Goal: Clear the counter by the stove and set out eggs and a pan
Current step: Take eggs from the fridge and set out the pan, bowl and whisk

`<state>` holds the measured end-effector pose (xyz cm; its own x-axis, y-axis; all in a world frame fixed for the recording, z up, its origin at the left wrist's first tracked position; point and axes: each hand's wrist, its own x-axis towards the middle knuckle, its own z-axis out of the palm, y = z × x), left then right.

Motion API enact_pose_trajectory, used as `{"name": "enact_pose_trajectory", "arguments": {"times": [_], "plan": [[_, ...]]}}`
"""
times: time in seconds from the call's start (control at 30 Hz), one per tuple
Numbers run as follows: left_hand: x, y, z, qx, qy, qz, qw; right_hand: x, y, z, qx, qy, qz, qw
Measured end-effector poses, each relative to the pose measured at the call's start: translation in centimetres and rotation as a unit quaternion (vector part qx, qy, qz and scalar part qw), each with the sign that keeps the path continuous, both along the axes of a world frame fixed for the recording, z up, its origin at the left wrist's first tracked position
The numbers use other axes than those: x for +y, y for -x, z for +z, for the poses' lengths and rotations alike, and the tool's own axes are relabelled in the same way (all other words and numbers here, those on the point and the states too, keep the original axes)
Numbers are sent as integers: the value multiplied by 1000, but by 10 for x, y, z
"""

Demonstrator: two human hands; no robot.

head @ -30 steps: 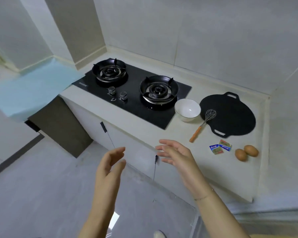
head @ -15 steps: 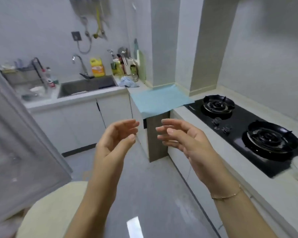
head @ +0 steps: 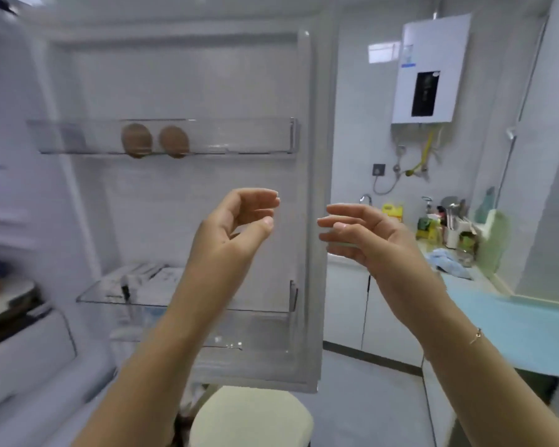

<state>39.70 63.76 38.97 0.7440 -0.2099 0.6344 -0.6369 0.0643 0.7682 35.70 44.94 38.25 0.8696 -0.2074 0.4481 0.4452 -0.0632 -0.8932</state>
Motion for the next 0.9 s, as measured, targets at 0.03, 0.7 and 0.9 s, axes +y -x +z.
{"name": "enact_pose_trajectory", "arguments": {"times": [0.03, 0.7, 0.9], "plan": [[11, -7, 12, -12, -3, 27, 1000, 8, -13, 10, -9, 9, 13, 1000], [131, -174, 192, 101, -539, 222, 806, 147, -175, 199, 19, 540, -1, 842], [139, -194, 189, 161, -504, 132, 838, 162, -203, 199, 177, 580, 78, 792]]}}
